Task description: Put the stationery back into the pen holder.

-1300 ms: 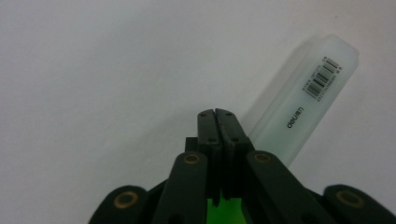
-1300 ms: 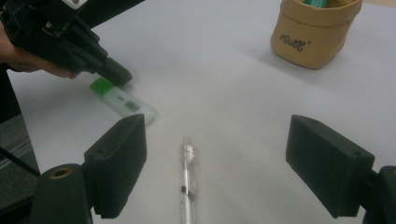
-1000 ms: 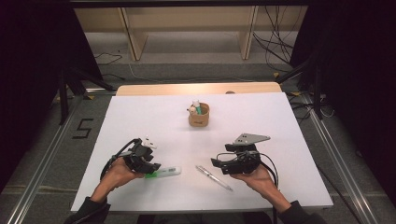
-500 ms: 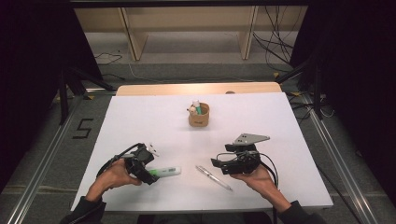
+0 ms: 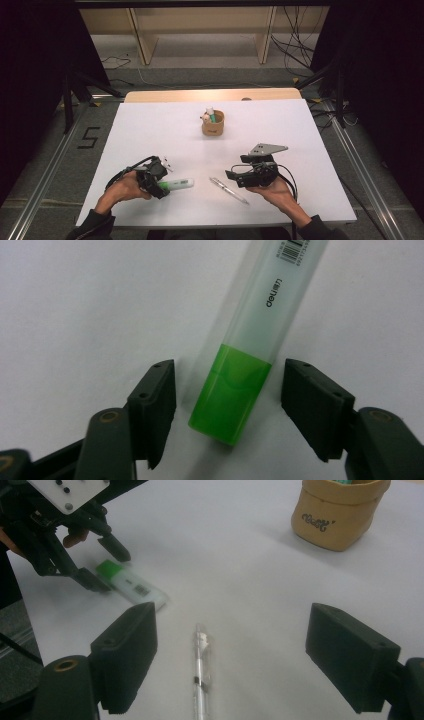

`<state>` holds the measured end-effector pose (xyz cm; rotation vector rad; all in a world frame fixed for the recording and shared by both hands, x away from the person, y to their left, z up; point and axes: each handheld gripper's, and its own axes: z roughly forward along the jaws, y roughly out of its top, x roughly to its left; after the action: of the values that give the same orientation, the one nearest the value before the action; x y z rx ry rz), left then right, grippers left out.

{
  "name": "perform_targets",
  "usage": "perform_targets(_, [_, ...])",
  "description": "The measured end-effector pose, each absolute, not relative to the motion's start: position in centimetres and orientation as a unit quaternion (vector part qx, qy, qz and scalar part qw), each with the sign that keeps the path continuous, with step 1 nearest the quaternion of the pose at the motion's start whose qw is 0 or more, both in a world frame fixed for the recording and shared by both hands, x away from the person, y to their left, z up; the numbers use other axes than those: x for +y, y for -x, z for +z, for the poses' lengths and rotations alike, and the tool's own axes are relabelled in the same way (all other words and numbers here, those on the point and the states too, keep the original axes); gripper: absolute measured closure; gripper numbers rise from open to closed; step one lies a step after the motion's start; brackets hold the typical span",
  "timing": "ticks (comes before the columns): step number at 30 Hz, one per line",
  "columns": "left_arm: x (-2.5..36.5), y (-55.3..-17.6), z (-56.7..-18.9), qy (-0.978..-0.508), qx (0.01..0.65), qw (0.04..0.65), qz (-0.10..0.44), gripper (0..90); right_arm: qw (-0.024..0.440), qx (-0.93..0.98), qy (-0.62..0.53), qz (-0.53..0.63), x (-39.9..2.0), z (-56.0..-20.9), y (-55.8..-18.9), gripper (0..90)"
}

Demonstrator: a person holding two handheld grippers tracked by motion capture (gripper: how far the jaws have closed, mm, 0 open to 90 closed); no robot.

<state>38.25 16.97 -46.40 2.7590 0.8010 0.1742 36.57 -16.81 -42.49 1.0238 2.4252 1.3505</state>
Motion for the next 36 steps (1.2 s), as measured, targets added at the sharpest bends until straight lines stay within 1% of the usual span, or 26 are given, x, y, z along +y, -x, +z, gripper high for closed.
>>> perform_targets(10, [16.4,-38.3,-46.2,-0.961,0.243,0.122,0.044,54.4,0.09,0.817,-0.344,0.454,-16.8,-42.5,-36.6,21.6])
perform_targets(19, [15.8,-37.9,-46.0,-0.973,0.2,0.108,0.048,65.6,0.09,0.817,-0.344,0.454,-16.8,-42.5,-36.5,21.6])
perform_targets(22, [15.9,-37.9,-46.1,-0.972,0.2,0.112,0.048,66.1,0.09,0.818,-0.343,0.453,-16.8,-42.5,-36.5,21.6])
perform_targets(26, [16.2,-38.2,-46.1,-0.968,0.215,0.122,0.037,66.4,0.092,0.817,-0.343,0.455,-16.8,-42.4,-36.5,21.7])
perform_targets(36, [15.8,-38.1,-45.0,-0.955,0.246,0.165,0.013,66.6,0.102,0.819,-0.332,0.456,-16.6,-42.2,-36.2,21.7])
